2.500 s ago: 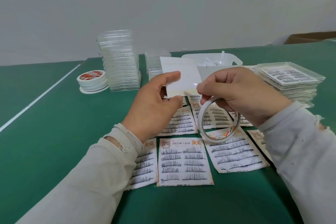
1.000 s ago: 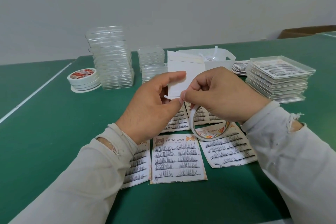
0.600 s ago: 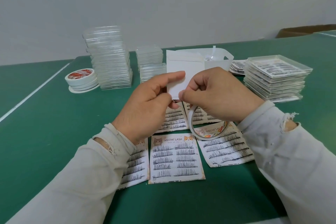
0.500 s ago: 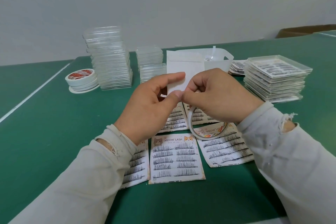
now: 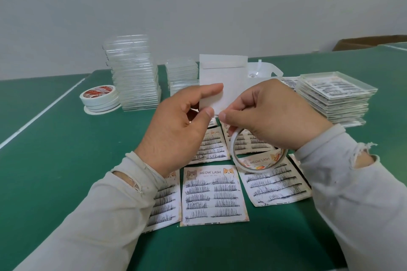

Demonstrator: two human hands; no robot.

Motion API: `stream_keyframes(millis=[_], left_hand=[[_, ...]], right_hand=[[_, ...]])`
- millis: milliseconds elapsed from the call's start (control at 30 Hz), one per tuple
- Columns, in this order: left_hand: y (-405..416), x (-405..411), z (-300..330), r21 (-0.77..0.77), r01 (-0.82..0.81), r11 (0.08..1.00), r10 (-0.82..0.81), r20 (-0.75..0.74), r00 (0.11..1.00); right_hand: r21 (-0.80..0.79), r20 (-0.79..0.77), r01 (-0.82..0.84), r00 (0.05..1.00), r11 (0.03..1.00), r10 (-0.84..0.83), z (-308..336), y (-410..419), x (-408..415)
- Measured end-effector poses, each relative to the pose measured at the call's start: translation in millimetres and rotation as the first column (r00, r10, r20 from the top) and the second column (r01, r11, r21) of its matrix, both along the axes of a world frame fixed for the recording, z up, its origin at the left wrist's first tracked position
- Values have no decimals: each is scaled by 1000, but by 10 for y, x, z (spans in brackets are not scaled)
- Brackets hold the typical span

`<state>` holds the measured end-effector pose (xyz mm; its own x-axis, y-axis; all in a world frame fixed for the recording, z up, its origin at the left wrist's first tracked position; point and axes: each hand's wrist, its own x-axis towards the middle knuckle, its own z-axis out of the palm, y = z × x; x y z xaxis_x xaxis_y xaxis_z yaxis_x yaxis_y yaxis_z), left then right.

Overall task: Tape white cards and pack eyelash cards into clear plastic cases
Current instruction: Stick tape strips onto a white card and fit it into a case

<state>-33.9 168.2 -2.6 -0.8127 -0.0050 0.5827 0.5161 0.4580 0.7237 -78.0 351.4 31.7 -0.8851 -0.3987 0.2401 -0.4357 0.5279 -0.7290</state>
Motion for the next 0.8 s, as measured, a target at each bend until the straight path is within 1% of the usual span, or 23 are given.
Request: stream_keyframes(millis=[67, 167, 233, 333, 533, 800], left_hand=[[8, -7, -3, 5, -7, 1000, 7, -8, 1000], [-22, -26, -3, 39, -26, 999, 27, -15, 1000], [-50, -39, -8, 93, -23, 995, 24, -8, 1000], [-59, -59, -25, 127, -22, 992, 23, -2, 1000], [-22, -85, -65, 295, 60, 954, -75, 37, 997], [1, -77, -70, 319, 101, 942, -115, 25, 993]], right_hand=[[56, -81, 48, 996, 997, -43, -5, -25, 14], [74, -156, 120, 982, 990, -107, 6, -23, 30], [44, -146, 128, 982, 991, -120, 13, 3, 32], [18, -138, 112, 984, 994, -109, -4, 7, 26], [60, -162, 153, 977, 986, -141, -48, -4, -29], [65, -168, 213, 965, 975, -199, -75, -14, -60]])
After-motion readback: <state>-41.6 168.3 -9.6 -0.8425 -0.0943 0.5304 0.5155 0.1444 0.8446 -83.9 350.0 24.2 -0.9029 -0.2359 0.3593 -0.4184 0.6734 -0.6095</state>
